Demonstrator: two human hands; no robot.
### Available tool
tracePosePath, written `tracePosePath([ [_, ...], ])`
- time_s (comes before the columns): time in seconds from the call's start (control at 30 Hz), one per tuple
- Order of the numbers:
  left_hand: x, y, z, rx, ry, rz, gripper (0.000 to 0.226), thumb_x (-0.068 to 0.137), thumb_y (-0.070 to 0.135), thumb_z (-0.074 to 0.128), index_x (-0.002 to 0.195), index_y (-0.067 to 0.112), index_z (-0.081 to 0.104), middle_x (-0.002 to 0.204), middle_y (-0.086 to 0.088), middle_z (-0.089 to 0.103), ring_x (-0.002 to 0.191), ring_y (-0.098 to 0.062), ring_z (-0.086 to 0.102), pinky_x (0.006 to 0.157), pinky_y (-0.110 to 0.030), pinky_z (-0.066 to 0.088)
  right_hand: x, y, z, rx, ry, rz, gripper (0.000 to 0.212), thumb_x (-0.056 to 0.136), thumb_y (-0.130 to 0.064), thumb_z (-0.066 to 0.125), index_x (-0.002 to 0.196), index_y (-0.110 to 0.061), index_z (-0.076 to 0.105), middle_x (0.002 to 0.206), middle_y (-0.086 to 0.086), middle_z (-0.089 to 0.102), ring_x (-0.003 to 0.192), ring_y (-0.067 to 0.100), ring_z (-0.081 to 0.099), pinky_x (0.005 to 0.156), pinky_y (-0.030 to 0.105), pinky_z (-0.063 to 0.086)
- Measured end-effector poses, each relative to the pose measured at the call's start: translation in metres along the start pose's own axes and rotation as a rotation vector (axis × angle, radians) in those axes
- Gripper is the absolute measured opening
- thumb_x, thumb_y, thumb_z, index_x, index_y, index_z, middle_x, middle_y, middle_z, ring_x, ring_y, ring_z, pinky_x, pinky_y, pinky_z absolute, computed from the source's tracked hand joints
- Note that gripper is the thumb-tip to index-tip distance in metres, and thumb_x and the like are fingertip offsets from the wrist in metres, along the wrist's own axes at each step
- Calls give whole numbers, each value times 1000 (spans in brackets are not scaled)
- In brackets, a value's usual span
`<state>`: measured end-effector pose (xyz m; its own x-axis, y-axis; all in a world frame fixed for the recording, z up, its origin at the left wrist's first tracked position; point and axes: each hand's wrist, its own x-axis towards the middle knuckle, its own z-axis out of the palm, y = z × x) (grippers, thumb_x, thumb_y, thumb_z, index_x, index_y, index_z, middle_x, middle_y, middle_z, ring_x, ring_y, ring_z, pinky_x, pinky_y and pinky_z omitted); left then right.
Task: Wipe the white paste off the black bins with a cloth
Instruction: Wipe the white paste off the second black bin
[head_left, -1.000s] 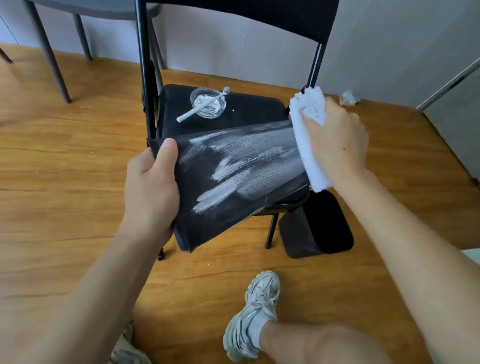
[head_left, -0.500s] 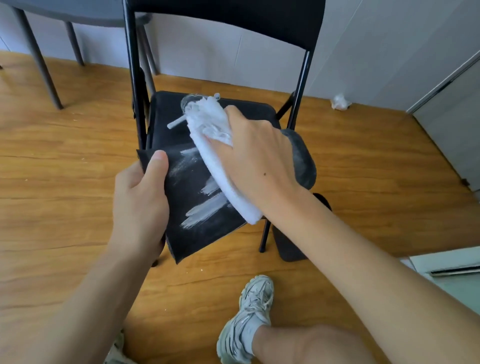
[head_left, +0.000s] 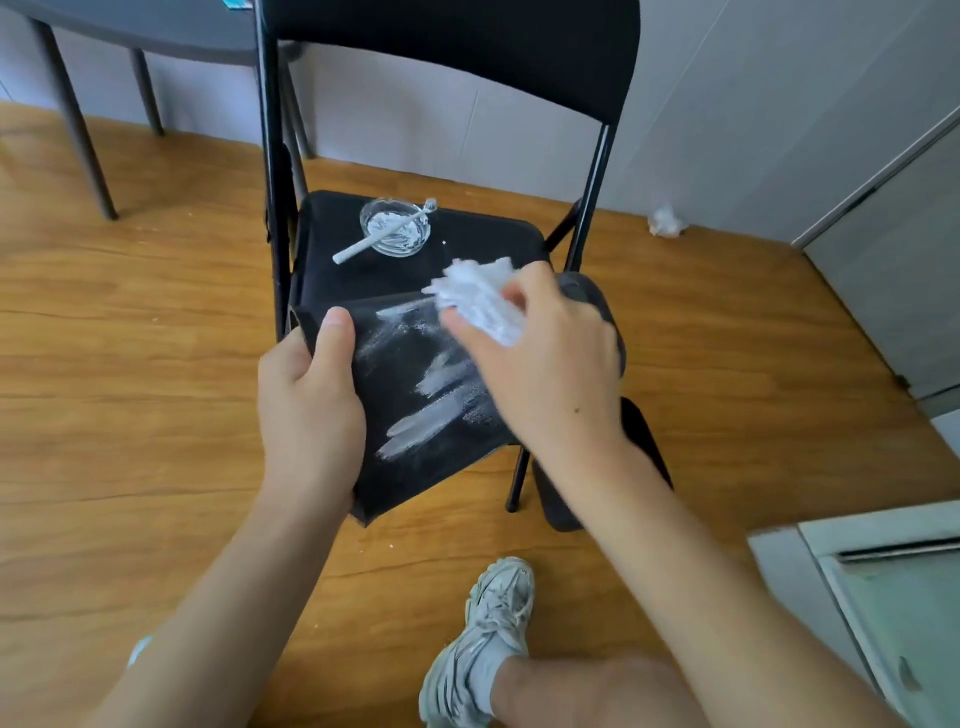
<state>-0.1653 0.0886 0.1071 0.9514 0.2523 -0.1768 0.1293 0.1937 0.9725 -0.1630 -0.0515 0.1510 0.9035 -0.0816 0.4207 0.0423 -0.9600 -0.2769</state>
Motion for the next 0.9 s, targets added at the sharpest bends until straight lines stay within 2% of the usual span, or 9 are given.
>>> tracePosePath([
  [0.07,4,0,-2,-19,-8,-5,34,93,39,48,73,16,62,78,-1,64,79,-23,61,79,-50,53,-15,-21,5,63,17,-77,46,81,-62,58,93,-17,56,74,-9,65,56,5,54,46,14,38],
  [0.17,6,-1,-8,-43,-37,20,39,95,34,48,82,-2,55,77,-9,56,73,-23,53,70,-41,42,-22,-34,8,48,35,-174,54,81,-67,47,90,-15,55,68,-7,62,54,13,59,43,24,43],
  [0.3,6,-1,-7,-26,-69,54,49,90,40,49,81,-8,45,76,-9,50,71,-24,45,67,-40,38,-20,-26,7,50,68,-223,49,88,-62,40,91,-16,58,66,-8,60,52,13,58,41,22,38],
  [0.4,7,-2,-7,-34,-52,37,44,89,41,49,76,-1,50,75,-9,53,72,-23,50,70,-41,43,-22,-25,10,27,91,-209,39,93,-53,45,93,-18,61,67,-8,59,56,11,56,42,20,34],
  [0.5,7,-3,-10,-41,-64,12,35,92,40,49,69,18,63,77,-1,65,79,-23,61,78,-49,53,-18,-22,14,14,148,-123,40,94,-51,42,85,-17,61,75,-6,48,65,10,46,43,13,26],
  [0.6,6,-3,-10,-14,-62,12,36,93,40,49,72,14,61,81,-2,66,82,-24,63,84,-56,53,-14,-17,17,51,176,-38,43,92,-55,38,96,-16,56,87,-1,52,67,11,52,43,16,38],
  [0.67,6,-3,-9,-16,-37,22,39,97,35,48,64,19,61,71,6,63,75,-18,59,73,-43,53,-13,-18,17,32,138,-21,52,89,-61,36,110,-16,51,93,0,56,68,13,58,45,22,46],
  [0.73,5,-3,-8,-20,-17,37,43,100,31,47,59,24,57,64,12,57,69,-14,53,67,-36,45,-15,-21,16,-55,101,-69,56,86,-66,35,111,-18,50,90,0,58,66,14,59,46,24,47],
  [0.9,8,-1,-13,20,-31,46,53,100,28,47,48,26,52,53,16,49,58,-8,47,58,-28,40,-10,-11,16,-169,54,-268,41,92,-52,41,101,-15,54,76,1,50,51,14,38,39,19,30],
])
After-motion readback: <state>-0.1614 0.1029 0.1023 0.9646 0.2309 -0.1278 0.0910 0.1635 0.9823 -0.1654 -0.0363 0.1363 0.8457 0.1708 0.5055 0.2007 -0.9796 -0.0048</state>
